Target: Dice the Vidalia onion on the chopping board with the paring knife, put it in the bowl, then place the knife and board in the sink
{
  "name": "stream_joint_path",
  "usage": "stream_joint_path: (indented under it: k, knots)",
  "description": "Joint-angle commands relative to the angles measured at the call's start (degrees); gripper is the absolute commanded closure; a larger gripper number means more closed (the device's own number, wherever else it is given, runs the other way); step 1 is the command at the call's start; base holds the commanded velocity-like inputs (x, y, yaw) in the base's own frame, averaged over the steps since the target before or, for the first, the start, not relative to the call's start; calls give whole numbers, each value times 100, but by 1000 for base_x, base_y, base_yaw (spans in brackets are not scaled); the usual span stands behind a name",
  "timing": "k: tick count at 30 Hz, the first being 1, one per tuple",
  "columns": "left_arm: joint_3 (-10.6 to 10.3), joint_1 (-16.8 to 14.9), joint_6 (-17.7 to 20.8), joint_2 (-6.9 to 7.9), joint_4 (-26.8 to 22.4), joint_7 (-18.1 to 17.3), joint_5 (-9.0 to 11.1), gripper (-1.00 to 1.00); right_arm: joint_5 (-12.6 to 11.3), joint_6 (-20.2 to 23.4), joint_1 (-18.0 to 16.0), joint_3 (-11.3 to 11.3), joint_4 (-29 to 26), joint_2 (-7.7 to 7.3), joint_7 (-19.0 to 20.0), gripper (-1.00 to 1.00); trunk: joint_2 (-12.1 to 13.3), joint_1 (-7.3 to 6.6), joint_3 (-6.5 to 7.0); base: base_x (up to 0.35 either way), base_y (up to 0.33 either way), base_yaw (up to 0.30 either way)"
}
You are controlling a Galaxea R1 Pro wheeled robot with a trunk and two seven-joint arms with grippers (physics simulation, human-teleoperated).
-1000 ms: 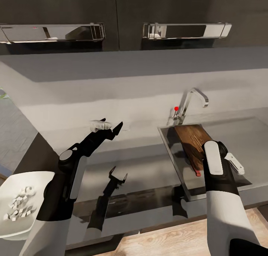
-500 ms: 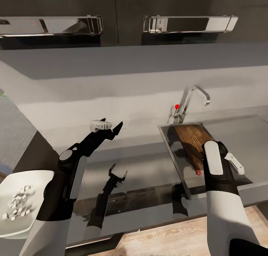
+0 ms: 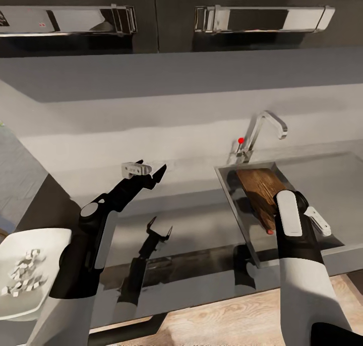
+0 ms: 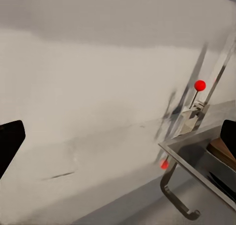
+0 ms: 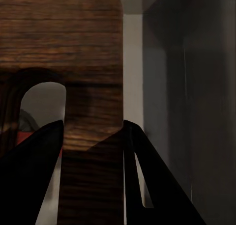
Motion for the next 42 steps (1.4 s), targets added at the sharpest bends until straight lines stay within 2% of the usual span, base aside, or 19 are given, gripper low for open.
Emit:
stream_joint_path:
  k: [1, 42]
  knots:
    - [5, -4, 54, -2, -8, -8, 53, -100, -20, 59, -6, -10, -7, 3, -25, 100, -11, 3, -19, 0, 0, 0]
    - [-18, -1, 63, -4, -31, 10, 59, -100, -20, 59, -6, -10, -7, 3, -24, 100, -11, 3, -391, 0, 0, 0]
